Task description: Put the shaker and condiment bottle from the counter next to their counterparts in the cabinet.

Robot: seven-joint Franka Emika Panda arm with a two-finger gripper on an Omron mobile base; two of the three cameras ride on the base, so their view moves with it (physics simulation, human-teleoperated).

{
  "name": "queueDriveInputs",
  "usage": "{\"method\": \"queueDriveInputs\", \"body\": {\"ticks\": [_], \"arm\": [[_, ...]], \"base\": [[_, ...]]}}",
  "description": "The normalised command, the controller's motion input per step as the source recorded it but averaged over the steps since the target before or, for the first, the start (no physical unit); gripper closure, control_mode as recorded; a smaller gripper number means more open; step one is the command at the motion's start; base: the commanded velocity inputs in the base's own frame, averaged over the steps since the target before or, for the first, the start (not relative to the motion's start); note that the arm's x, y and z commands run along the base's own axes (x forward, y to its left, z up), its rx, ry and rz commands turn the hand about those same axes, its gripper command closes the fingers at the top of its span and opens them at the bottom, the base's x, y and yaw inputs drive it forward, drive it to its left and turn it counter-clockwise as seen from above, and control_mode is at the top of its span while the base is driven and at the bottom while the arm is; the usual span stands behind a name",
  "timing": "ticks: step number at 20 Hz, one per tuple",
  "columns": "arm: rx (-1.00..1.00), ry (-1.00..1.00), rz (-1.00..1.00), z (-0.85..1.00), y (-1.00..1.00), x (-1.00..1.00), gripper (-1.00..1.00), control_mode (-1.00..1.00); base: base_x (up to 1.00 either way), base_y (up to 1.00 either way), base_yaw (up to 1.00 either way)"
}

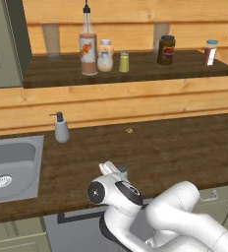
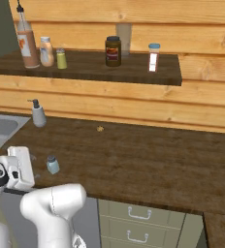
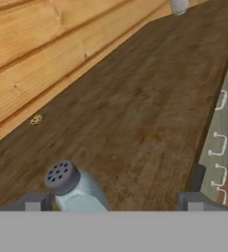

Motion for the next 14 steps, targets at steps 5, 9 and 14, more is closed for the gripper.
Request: {"method": "queueDriveInputs", "body": {"ticks": [5,9,14], "arm": [[-0.1,0.0,0.0,-0.12,0.11,0.18,-1.0,-1.0],[-0.05,0.0,-0.01,-0.13,0.0,0.46,-1.0,-1.0],[-0.02,0.06,0.0,-0.17,0.01,0.4,-1.0,-1.0]], "base": [[0.0,0.0,0.0],[0.0,0.0,0.0],[0.0,0.0,0.0]]}}
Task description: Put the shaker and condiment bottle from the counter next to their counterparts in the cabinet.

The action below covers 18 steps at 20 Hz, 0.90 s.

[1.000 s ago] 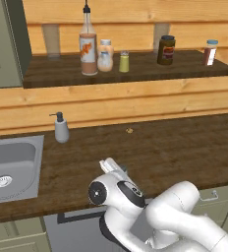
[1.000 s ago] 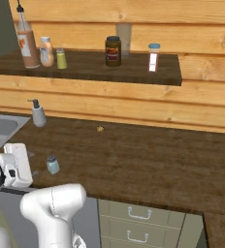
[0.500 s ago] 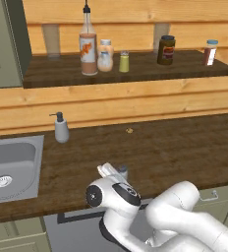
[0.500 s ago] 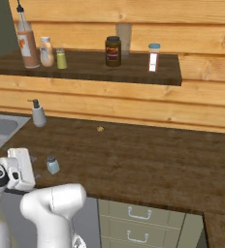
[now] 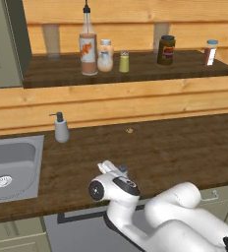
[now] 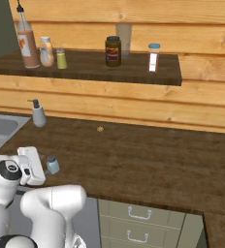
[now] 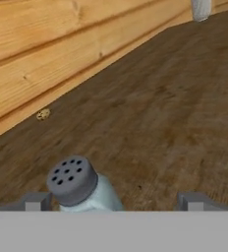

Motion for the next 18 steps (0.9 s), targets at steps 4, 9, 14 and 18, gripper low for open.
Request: {"method": "queueDriveInputs", "body": {"ticks": [4,9,14,18], "arm": [[-0.07,0.03,0.0,-0.16,0.07,0.02,-1.0,-1.0],[-0.08,0.03,0.0,-0.27,0.07,0.18,-1.0,-1.0],[-0.04,0.01,0.0,-0.21,0.0,0.2,-1.0,-1.0],[-0.04,0.0,0.0,-0.06,0.0,0.12,-1.0,-1.0]], "base": [[0.0,0.0,0.0],[0.0,0.0,0.0],[0.0,0.0,0.0],[0.0,0.0,0.0]]}}
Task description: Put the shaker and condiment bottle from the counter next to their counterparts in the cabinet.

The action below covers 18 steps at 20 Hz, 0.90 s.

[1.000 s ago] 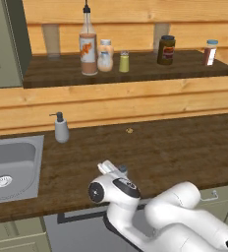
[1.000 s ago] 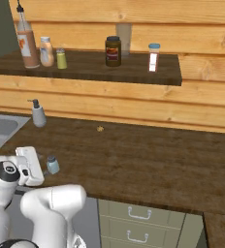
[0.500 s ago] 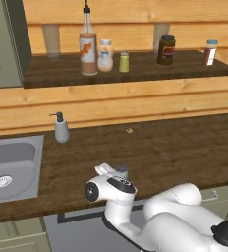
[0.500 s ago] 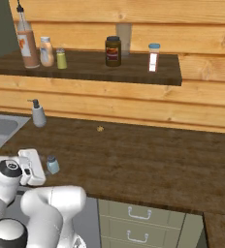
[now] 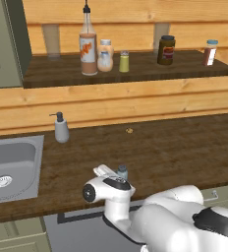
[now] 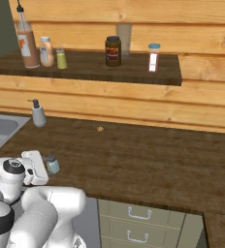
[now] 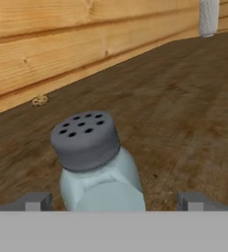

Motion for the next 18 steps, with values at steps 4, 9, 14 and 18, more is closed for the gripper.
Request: {"method": "queueDriveInputs", "body": {"ticks": [4,9,14,18], "arm": [[-0.02,0.01,0.0,0.0,0.0,0.17,-1.0,-1.0],[0.0,0.01,0.0,0.0,0.0,0.26,-1.0,-1.0],[0.0,0.01,0.0,-0.05,0.0,0.25,1.0,-1.0],[0.0,0.01,0.0,-0.04,-0.03,0.31,1.0,-1.0]], "base": [[0.0,0.0,0.0],[0.0,0.0,0.0],[0.0,0.0,0.0],[0.0,0.0,0.0]]}}
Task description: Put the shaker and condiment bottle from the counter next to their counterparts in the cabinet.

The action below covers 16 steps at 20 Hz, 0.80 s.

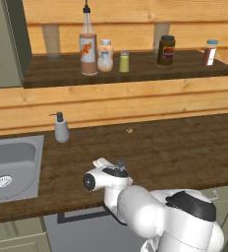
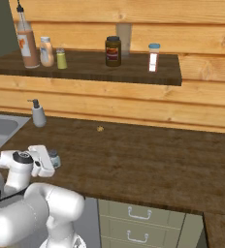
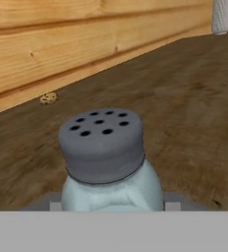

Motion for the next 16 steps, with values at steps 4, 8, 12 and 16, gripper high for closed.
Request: {"method": "queueDriveInputs", "body": {"ticks": [4,8,12,16], "arm": [[0.0,0.01,-0.01,0.0,-0.14,0.31,1.0,-1.0],[0.0,0.01,-0.06,0.18,-0.04,0.08,1.0,-1.0],[0.0,0.0,-0.01,0.34,-0.04,0.12,1.0,-1.0],[0.0,0.05,0.0,0.75,-0.13,0.06,1.0,-1.0]], "base": [[0.0,0.0,0.0],[0.0,0.0,0.0],[0.0,0.0,0.0],[0.0,0.0,0.0]]}}
